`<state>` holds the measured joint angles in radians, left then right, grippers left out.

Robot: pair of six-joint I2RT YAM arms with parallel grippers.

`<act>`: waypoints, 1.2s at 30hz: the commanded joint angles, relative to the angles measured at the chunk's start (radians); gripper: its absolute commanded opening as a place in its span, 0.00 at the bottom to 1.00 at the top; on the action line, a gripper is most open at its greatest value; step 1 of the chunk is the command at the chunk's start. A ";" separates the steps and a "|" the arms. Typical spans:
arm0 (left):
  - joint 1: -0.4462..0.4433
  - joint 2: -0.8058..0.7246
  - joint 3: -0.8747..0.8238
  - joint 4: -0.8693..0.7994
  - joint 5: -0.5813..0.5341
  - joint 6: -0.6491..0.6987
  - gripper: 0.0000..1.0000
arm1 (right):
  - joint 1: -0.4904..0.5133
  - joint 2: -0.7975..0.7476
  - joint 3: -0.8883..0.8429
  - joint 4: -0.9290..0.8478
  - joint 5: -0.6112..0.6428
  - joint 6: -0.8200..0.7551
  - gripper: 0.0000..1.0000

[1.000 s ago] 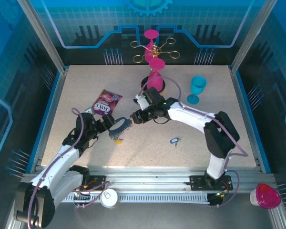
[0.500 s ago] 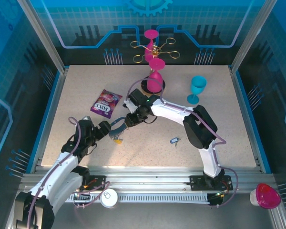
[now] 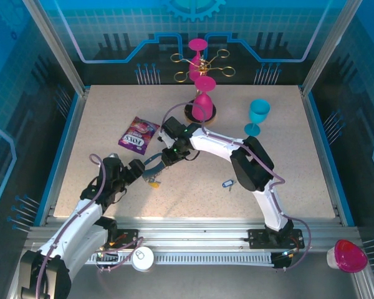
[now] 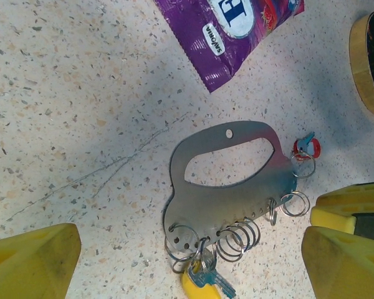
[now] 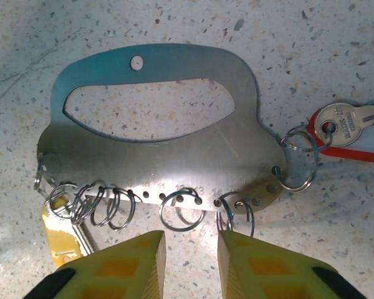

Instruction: Put the keys on the keyring

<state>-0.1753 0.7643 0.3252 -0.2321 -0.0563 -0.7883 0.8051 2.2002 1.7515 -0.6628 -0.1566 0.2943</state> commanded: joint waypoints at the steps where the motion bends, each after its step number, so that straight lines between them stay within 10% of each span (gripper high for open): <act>1: -0.004 -0.011 -0.014 -0.015 -0.011 -0.022 0.92 | 0.019 0.031 0.038 -0.059 0.022 -0.014 0.29; 36: -0.004 0.051 -0.002 0.045 0.017 0.015 0.80 | 0.029 0.051 0.078 -0.080 0.086 0.006 0.33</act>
<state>-0.1753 0.7921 0.3214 -0.2077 -0.0555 -0.8024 0.8200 2.2623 1.8149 -0.7403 -0.0662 0.2810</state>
